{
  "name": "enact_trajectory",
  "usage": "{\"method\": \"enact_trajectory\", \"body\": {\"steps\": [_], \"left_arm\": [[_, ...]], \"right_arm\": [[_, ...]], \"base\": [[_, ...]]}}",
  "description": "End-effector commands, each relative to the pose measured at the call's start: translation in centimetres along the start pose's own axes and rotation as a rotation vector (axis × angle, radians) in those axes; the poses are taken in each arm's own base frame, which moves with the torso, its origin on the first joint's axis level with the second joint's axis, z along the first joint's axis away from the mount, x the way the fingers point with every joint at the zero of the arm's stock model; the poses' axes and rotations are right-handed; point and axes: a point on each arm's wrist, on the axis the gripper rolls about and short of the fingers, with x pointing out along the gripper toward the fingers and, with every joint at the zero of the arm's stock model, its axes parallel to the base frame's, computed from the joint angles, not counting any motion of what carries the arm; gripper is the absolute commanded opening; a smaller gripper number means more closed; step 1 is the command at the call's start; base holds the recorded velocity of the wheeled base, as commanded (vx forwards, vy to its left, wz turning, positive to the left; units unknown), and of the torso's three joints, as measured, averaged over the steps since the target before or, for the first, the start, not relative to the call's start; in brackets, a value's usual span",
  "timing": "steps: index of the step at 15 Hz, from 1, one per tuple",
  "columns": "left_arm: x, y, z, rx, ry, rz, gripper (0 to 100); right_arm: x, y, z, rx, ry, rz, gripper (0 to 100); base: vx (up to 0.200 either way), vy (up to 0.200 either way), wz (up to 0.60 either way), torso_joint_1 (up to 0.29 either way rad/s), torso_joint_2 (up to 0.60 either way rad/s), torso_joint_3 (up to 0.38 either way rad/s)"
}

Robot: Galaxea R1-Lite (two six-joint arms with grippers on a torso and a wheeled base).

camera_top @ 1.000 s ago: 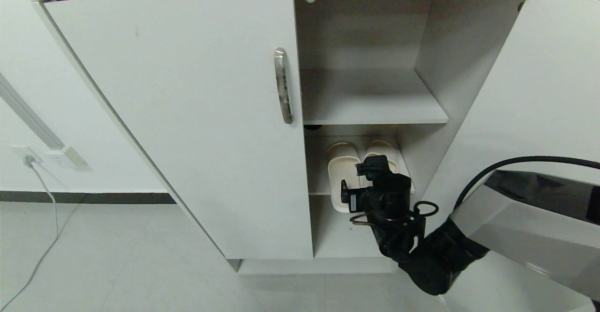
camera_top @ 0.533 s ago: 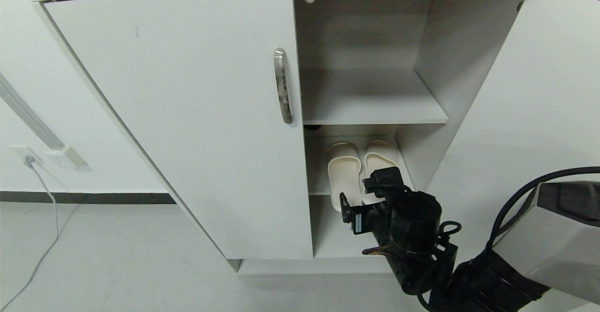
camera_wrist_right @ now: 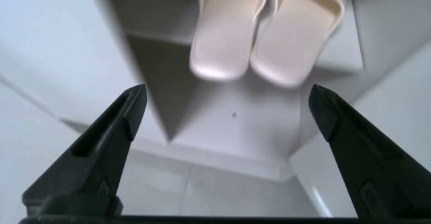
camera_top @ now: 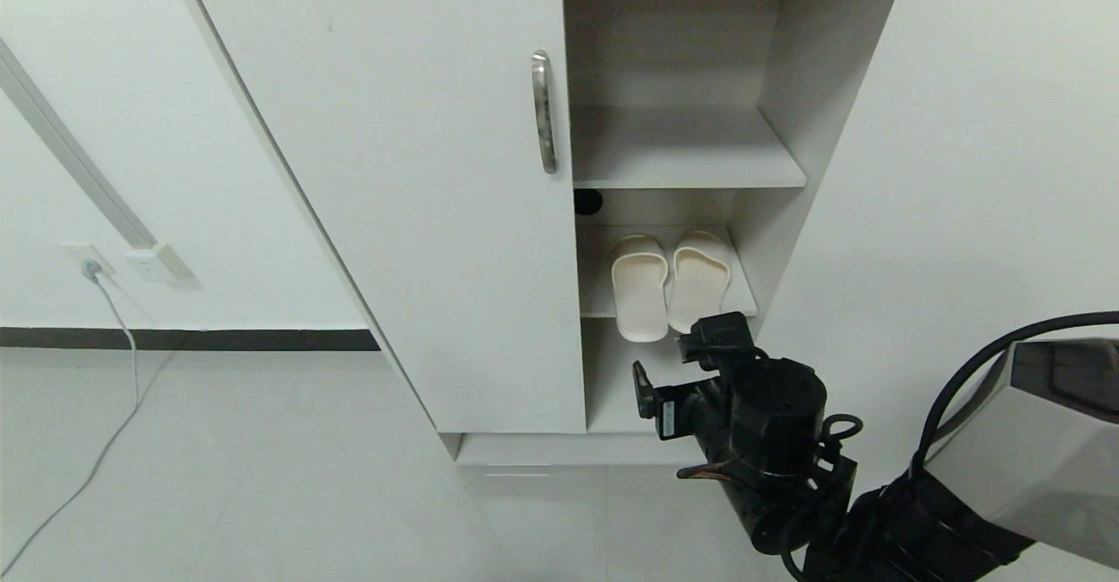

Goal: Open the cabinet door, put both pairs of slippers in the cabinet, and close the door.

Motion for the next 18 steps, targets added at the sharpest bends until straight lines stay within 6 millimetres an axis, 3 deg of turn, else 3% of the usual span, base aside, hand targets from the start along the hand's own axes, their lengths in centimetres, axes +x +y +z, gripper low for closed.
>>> {"method": "enact_trajectory", "body": {"steps": [1,14,18], "left_arm": [[0.01,0.0,0.01,0.001,0.001,0.0,0],[0.01,0.0,0.01,-0.001,0.001,-0.001,0],[0.01,0.0,0.01,-0.001,0.001,-0.001,0]], "right_arm": [[0.04,0.01,-0.05,0.0,0.0,-0.002,100],[-0.13,-0.19,-0.2,-0.002,0.001,-0.005,100],[-0.13,-0.19,-0.2,-0.002,0.001,-0.005,100]], "base": [[0.0,0.0,0.0,0.0,0.0,0.0],[0.0,0.0,0.0,0.0,0.0,0.0],[0.0,0.0,0.0,0.0,0.0,0.162]]}}
